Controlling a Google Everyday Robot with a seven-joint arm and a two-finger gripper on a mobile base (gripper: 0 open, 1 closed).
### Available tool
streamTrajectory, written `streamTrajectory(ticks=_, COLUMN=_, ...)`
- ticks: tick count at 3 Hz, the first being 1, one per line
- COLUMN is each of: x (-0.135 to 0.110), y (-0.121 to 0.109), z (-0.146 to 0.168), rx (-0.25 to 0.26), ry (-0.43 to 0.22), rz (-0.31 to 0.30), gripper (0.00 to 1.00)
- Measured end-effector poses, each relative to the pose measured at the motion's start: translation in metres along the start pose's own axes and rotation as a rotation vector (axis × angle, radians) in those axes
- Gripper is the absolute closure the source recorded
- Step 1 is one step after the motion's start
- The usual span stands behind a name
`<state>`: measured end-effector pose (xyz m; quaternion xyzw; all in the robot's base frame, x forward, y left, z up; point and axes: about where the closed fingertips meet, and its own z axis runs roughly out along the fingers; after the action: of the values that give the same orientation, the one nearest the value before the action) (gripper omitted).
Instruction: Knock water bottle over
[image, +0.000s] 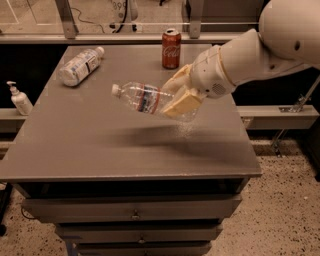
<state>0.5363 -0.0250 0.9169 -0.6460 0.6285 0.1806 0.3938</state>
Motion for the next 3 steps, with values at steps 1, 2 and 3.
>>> streamTrajectory(ticks=1, x=0.032, y=0.006, z=-0.009, rx=-0.066, ry=0.181, rz=-0.129, gripper=1.00)
streamTrajectory(ticks=2, x=0.049, y=0.014, z=-0.007, rx=-0.119, ry=0.298, rz=-0.222, gripper=1.00)
streamTrajectory(ticks=3, x=0.061, y=0.020, z=0.000, rx=-0.160, ry=0.396, rz=-0.289, gripper=1.00)
